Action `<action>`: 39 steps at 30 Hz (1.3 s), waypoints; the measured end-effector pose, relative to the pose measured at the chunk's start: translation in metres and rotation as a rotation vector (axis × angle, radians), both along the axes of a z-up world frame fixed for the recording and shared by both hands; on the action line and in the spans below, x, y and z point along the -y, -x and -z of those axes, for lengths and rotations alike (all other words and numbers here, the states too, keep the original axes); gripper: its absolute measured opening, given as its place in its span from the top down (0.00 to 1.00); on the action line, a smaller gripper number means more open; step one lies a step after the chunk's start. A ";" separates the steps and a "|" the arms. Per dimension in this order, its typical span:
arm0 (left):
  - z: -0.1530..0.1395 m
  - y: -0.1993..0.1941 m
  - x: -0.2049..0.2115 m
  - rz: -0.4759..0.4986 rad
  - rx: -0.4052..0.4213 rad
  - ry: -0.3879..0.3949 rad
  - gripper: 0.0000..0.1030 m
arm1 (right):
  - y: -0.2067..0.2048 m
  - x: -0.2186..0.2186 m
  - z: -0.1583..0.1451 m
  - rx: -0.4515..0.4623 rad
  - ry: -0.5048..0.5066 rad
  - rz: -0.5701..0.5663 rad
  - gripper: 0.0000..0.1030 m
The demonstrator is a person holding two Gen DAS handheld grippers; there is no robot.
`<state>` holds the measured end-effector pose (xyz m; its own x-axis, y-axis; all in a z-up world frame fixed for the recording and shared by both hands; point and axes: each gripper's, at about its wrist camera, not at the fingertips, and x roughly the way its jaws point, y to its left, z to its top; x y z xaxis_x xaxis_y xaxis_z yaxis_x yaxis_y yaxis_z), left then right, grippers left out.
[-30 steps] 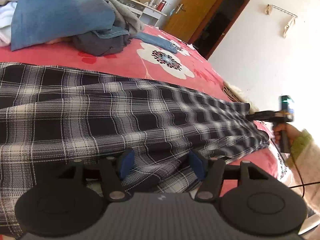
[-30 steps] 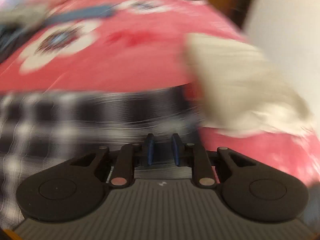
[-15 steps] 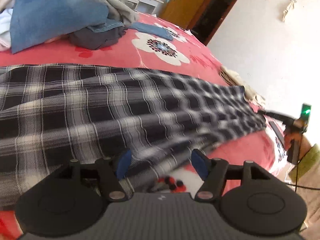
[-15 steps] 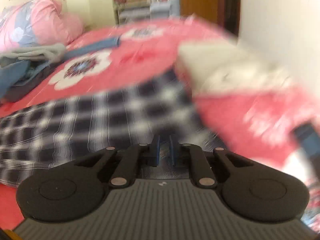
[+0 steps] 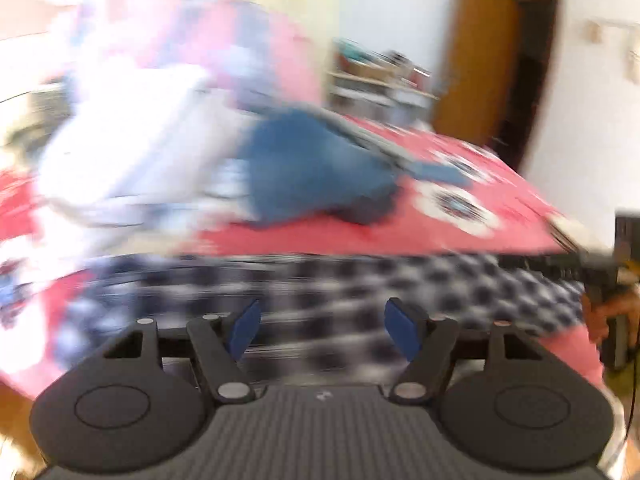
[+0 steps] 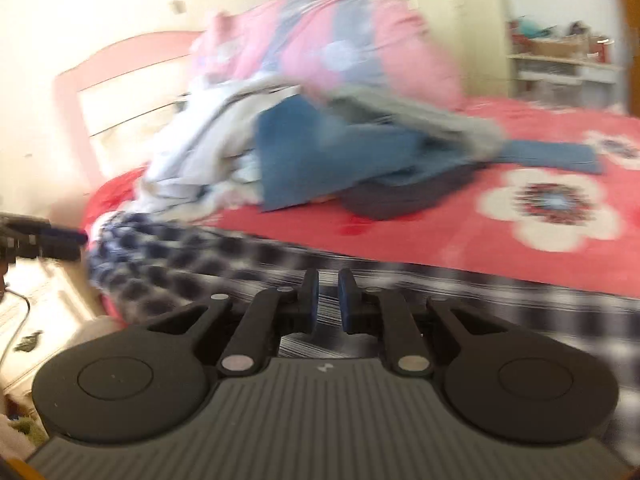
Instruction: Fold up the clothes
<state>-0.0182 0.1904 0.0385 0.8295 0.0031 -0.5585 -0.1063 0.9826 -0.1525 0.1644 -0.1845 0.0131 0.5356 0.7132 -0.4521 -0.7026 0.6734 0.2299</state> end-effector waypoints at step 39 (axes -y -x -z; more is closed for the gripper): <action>0.148 0.105 -0.246 -0.539 0.222 0.869 0.17 | 0.105 -0.414 0.054 0.180 0.211 -0.467 0.70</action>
<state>-0.1230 0.4360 -0.1093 0.9217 0.0733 -0.3810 -0.3810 0.3562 -0.8532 0.0589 0.2295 -0.0409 0.2651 0.7977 -0.5416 -0.9541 0.2983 -0.0278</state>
